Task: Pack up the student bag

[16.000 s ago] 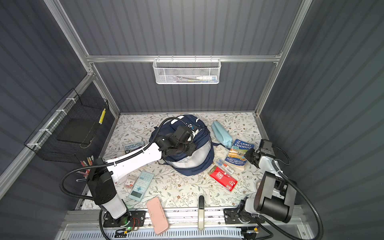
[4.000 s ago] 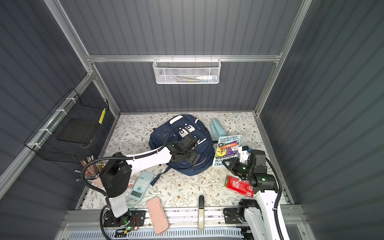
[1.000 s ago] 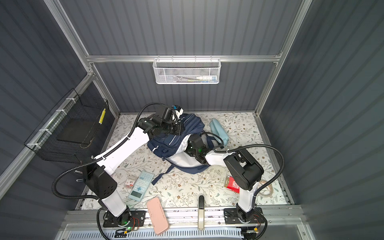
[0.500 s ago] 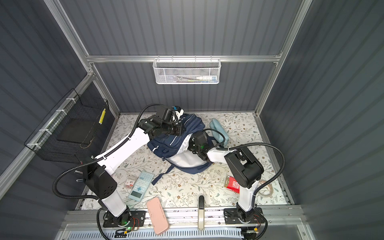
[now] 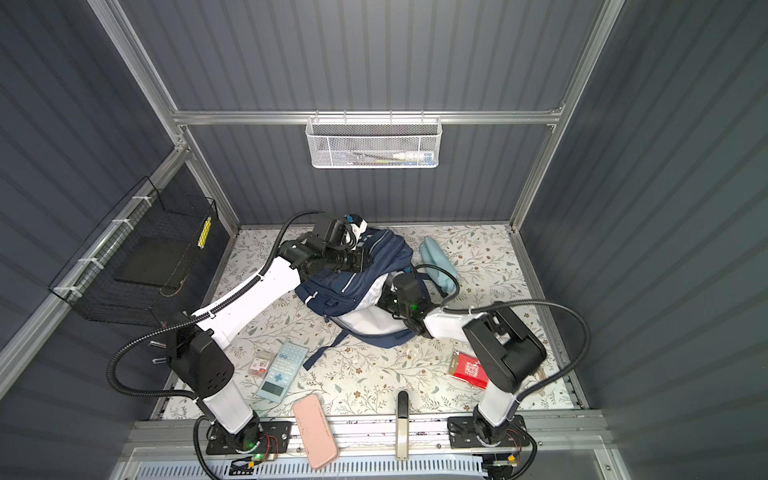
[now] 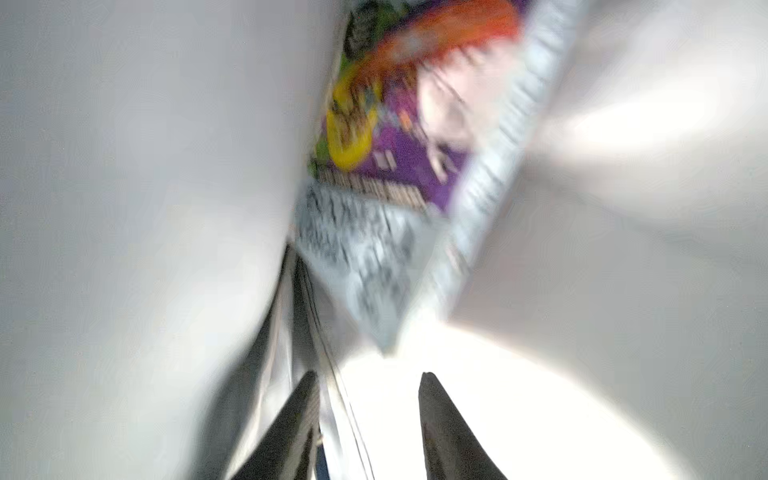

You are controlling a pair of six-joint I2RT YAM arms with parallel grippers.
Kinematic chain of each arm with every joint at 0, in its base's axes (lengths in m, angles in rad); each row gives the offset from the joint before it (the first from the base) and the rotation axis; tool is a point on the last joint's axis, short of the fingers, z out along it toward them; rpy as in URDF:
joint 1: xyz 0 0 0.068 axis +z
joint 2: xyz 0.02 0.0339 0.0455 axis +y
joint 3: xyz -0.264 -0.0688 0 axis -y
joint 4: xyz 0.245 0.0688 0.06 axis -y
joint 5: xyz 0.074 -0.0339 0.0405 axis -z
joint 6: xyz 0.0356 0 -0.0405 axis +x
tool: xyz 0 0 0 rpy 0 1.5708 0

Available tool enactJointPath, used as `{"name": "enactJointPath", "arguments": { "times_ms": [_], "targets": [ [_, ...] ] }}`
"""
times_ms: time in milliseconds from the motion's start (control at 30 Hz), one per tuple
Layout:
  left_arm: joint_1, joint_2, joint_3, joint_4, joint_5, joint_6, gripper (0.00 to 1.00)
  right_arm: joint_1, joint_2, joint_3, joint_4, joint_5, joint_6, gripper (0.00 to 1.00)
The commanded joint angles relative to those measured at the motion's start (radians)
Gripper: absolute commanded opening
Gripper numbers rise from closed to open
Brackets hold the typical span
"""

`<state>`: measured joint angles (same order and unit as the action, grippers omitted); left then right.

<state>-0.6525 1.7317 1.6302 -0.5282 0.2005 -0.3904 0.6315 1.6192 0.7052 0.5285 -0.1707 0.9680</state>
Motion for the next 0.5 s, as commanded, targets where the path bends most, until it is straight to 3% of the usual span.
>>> {"name": "enactJointPath", "arguments": {
  "times_ms": [0, 100, 233, 333, 467],
  "targets": [
    [-0.004, -0.017, -0.038, 0.114, 0.048, -0.064, 0.14, 0.020, -0.153, -0.152, -0.098, 0.069, -0.006, 0.44],
    [-0.004, -0.018, -0.104, 0.152, 0.055, -0.102, 0.56, 0.071, -0.310, -0.241, -0.242, 0.149, -0.022, 0.48],
    [-0.002, -0.046, -0.162, 0.178, 0.023, -0.128, 0.85, 0.242, -0.466, -0.218, -0.489, 0.331, -0.070, 0.63],
    [0.011, -0.087, -0.175, 0.148, -0.009, -0.143, 1.00, 0.348, -0.483, -0.167, -0.579, 0.421, -0.057, 0.70],
    [0.084, -0.210, -0.312, 0.176, -0.007, -0.221, 1.00, 0.423, -0.418, -0.100, -0.577, 0.453, -0.042, 0.76]
  ]
}}
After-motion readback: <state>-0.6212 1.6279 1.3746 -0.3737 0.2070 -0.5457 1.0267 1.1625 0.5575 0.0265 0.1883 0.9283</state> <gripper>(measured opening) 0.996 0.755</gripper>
